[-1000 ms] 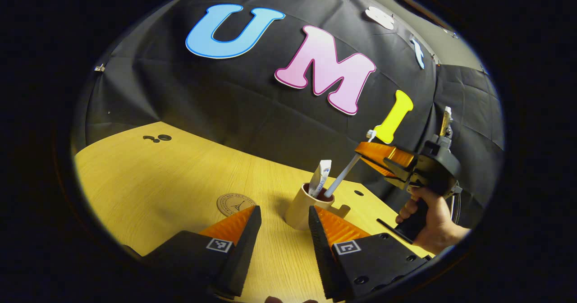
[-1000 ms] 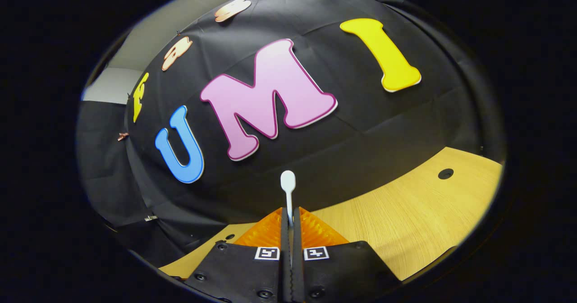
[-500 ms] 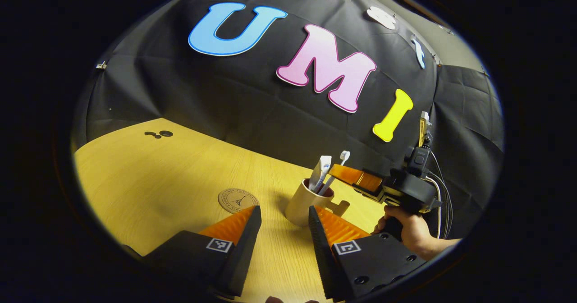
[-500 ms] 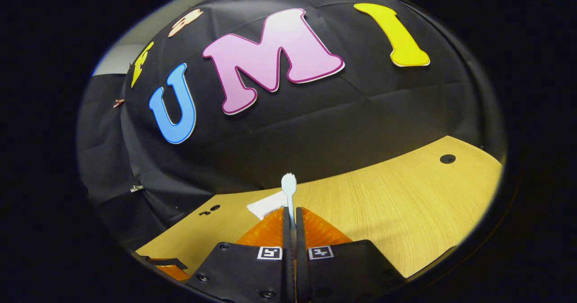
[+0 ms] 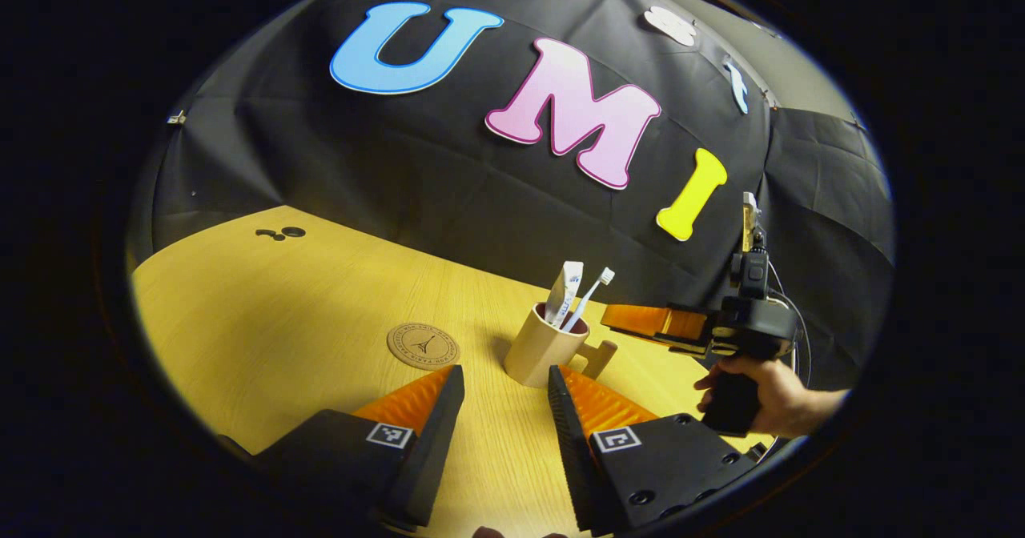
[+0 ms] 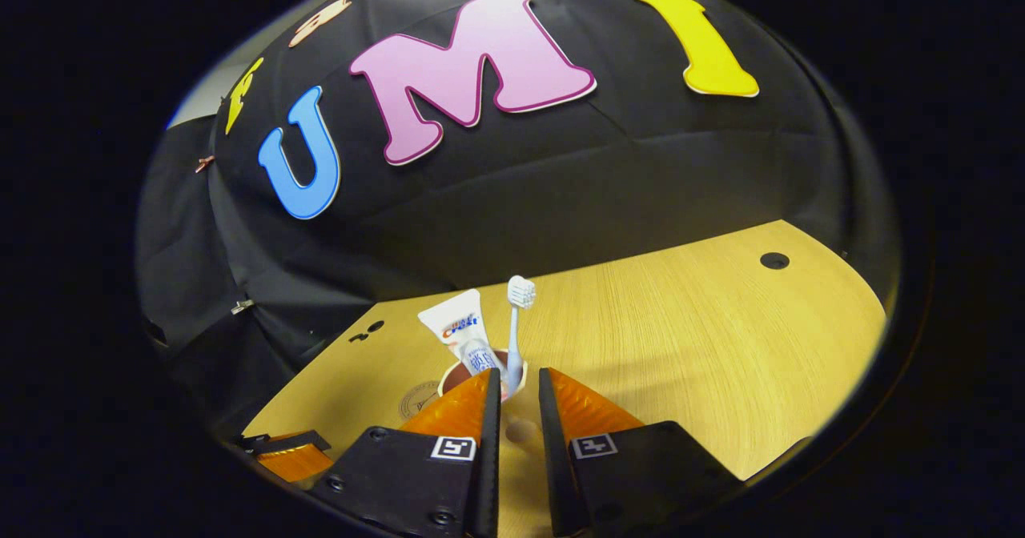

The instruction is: Put the toothbrush and toothpaste on the desktop into the cup, then pick up the cup and place it on the coaster on the desktop.

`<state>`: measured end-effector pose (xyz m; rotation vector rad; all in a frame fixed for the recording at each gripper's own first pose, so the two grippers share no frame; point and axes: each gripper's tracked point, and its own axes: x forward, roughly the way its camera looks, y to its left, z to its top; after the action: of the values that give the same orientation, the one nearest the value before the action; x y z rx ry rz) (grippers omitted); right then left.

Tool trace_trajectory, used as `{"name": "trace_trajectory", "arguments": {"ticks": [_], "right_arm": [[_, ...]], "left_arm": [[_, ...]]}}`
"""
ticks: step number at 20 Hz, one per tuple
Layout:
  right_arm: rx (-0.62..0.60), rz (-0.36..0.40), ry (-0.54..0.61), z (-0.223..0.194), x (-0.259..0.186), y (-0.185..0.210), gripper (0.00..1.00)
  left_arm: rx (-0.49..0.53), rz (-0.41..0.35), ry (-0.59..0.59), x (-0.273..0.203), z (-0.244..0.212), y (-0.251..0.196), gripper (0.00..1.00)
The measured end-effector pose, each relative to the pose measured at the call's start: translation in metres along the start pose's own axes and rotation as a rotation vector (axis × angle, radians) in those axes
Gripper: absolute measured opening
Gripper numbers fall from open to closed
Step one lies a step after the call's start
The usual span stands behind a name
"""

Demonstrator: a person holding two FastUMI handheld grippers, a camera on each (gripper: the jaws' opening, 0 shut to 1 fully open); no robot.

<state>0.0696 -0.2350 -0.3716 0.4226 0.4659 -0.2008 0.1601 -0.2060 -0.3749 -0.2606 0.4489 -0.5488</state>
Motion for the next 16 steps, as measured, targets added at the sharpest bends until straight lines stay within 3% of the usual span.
{"name": "trace_trajectory", "arguments": {"ticks": [4,7,8,9,16], "right_arm": [[-0.129,0.024,0.171,-0.013,-0.013,-0.007,0.36],[-0.215,0.088,0.280,-0.015,-0.018,0.005,0.46],[-0.233,0.105,0.316,-0.015,-0.020,0.009,0.39],[-0.256,0.108,0.345,-0.019,-0.019,0.010,0.55],[-0.388,0.060,0.582,-0.057,-0.003,-0.006,0.58]], "left_arm": [[0.036,-0.004,0.019,-0.007,-0.008,0.003,0.67],[0.051,-0.005,0.034,-0.011,-0.014,0.005,0.67],[0.053,-0.005,0.038,-0.013,-0.016,0.007,0.67],[0.056,-0.005,0.040,-0.014,-0.017,0.007,0.67],[0.056,0.002,0.041,-0.016,-0.021,0.014,0.67]]}}
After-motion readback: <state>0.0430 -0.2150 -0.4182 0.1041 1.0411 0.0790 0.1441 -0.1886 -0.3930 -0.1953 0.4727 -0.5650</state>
